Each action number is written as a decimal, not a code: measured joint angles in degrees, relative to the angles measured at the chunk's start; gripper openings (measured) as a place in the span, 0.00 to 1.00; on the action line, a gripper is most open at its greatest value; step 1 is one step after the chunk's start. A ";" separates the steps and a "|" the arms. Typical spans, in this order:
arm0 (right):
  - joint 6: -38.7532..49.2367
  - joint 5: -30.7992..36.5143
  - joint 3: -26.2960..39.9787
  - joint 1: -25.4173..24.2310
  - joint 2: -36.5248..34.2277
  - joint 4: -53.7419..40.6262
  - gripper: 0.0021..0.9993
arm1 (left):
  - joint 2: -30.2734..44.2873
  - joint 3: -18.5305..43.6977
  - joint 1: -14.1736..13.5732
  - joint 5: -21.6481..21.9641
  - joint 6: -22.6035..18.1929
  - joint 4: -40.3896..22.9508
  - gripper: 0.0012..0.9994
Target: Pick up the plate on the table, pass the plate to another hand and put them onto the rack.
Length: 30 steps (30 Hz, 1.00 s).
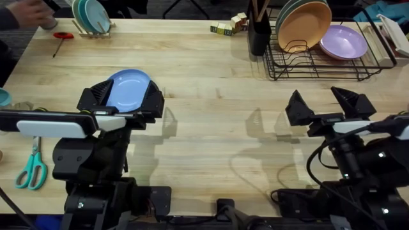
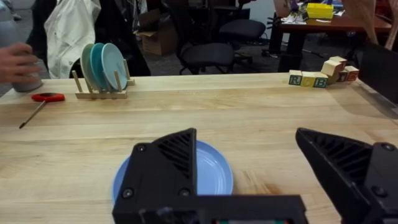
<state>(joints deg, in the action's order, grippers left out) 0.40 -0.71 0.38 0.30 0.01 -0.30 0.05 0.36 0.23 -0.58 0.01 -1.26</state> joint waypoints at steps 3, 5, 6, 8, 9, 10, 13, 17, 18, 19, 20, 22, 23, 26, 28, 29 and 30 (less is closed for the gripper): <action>0.00 0.05 0.10 0.00 -0.02 -0.80 0.99 | 0.00 0.00 0.00 0.00 0.00 -0.01 0.99; 0.00 0.07 0.17 0.00 -0.02 -1.24 0.99 | -0.02 0.00 0.00 0.00 -0.02 -0.02 0.99; 0.00 0.07 0.20 0.00 0.00 -1.32 0.99 | 0.00 0.00 0.00 0.02 -0.01 -0.02 0.99; 0.00 0.09 0.22 0.00 0.00 -1.34 0.99 | -0.02 0.00 0.00 0.00 -0.02 -0.02 0.99; 0.00 0.09 0.22 0.00 0.00 -1.27 0.99 | -0.02 0.00 0.00 0.00 -0.02 0.00 0.99; 0.00 0.09 0.22 0.00 0.00 -1.16 0.99 | 0.00 0.00 0.00 0.00 -0.02 0.00 0.99; 0.00 0.09 0.22 0.00 0.00 -1.14 0.99 | -0.02 0.00 0.00 0.00 -0.02 0.02 0.99; 0.00 0.06 0.22 0.00 0.00 -1.31 0.99 | 0.00 0.00 0.00 0.00 -0.02 0.02 0.99; 0.01 -0.05 0.24 0.00 0.00 -1.36 0.99 | -0.01 0.00 0.00 0.00 -0.02 0.02 0.99; 0.02 -0.24 0.34 0.00 0.00 -1.54 0.99 | 0.00 0.00 0.00 0.00 -0.02 0.00 0.99; 0.00 -0.46 0.58 0.00 0.00 -1.99 0.99 | 0.00 0.02 0.00 0.00 -0.02 -0.10 0.99; 0.00 -0.99 1.93 0.00 -0.01 -4.72 0.99 | -0.01 0.34 0.00 -0.02 -0.02 -1.90 0.99; 0.00 -1.33 2.57 0.00 0.00 -6.22 0.99 | 0.00 0.76 0.00 -0.02 -0.02 -3.47 0.99; 0.00 -2.14 6.05 0.00 0.00 -15.64 0.99 | 0.00 3.57 0.00 -0.02 -0.02 -9.14 0.99; -0.01 -2.54 8.28 0.00 -0.03 -22.04 0.99 | 0.00 7.04 0.00 -0.02 -0.02 -12.60 0.99; -0.02 -2.70 9.60 0.00 -0.19 -24.47 0.99 | 0.00 8.94 0.00 -0.02 -0.04 -14.07 0.99; -0.02 -2.80 10.89 0.00 -0.48 -26.16 0.99 | 0.02 10.75 0.00 -0.02 -0.02 -15.58 0.99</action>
<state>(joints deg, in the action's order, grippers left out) 0.38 -3.51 11.27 0.30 -0.47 -26.46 0.08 11.11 0.23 -0.60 -0.01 -16.84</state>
